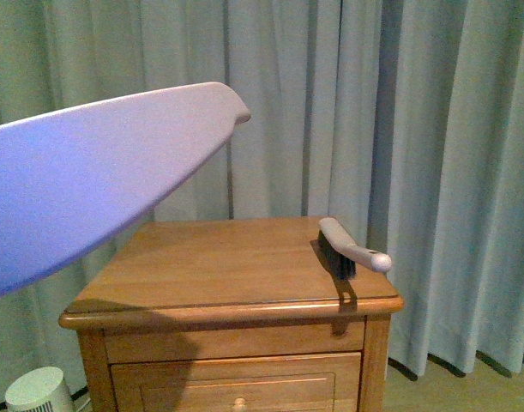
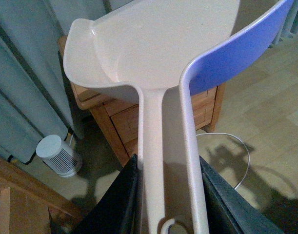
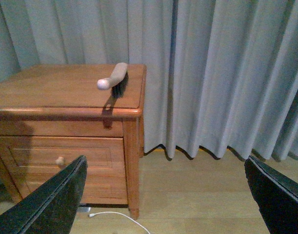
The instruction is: Clean up trash
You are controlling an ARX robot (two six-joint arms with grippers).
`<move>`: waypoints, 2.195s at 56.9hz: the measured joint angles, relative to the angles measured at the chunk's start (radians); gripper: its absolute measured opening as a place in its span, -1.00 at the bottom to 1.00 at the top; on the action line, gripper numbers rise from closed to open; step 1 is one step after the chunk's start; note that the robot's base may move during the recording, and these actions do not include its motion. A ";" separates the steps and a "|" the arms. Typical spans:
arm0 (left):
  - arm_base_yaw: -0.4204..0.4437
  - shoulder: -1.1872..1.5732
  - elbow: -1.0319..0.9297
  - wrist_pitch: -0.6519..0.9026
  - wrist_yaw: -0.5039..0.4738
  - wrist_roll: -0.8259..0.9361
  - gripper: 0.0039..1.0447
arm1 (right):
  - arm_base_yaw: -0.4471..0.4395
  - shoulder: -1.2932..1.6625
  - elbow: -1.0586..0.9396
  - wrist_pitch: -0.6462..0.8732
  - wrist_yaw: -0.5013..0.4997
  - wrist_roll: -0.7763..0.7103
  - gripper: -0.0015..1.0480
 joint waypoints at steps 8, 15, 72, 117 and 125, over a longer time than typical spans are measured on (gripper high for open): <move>-0.003 0.000 0.000 0.005 -0.002 0.000 -0.45 | 0.000 0.000 0.000 0.000 0.000 0.000 0.86; -0.015 0.000 -0.001 0.006 -0.015 -0.004 -0.45 | 0.000 0.000 0.000 0.000 0.000 0.000 0.86; -0.023 -0.001 -0.006 0.007 -0.021 -0.008 -0.45 | -0.088 0.779 0.312 0.311 0.519 0.109 0.86; -0.023 -0.001 -0.006 0.007 -0.021 -0.008 -0.45 | 0.094 1.833 1.513 -0.312 0.129 0.269 0.86; -0.023 -0.001 -0.006 0.007 -0.021 -0.008 -0.45 | 0.135 1.958 1.661 -0.386 0.121 0.298 0.86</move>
